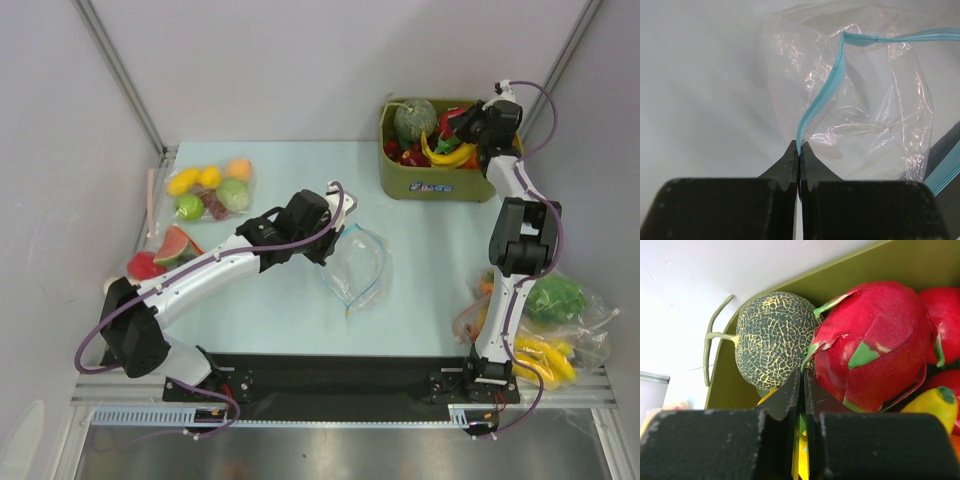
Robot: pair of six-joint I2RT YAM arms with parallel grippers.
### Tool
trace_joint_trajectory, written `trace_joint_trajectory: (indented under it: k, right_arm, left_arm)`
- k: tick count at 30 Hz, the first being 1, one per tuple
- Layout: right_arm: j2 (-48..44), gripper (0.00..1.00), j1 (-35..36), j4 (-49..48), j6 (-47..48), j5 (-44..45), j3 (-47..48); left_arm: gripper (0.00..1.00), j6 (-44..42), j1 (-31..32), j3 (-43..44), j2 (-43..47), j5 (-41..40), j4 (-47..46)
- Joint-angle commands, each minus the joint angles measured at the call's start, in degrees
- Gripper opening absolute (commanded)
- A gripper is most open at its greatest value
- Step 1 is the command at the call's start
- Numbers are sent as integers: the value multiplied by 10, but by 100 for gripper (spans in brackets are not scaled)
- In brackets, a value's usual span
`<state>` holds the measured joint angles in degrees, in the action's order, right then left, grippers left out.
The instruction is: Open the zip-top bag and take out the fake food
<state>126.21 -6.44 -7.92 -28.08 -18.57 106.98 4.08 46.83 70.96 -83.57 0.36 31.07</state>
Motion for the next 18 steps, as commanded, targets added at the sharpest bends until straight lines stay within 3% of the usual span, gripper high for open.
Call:
trace_joint_trajectory:
  k: [1,2,3,5,6,7,13,18]
  right_arm:
    - [-29,0,4,-5,16,-29,18]
    - [-26,5,3,0,19,-32,30]
    - [-23,26,2,6,18,-43,37]
    - [-19,51,-2,9,22,-56,45]
    - [-20,86,-2,6,25,-67,47]
    - [-24,96,-3,6,29,-68,47]
    - [-97,100,-9,-21,63,-69,10]
    - [-210,100,-24,-42,64,-45,-60]
  left_arm:
    - [0,-1,-2,1,14,11,-4]
    - [0,-2,-2,1,13,11,-3]
    - [0,-2,-2,1,13,12,-2]
    - [0,-2,-2,0,12,11,-2]
    - [0,-2,-2,1,13,11,-3]
    - [0,-3,-2,0,13,10,-2]
    - [0,-3,-2,0,15,2,-4]
    - [0,-4,-2,-1,24,-2,-5]
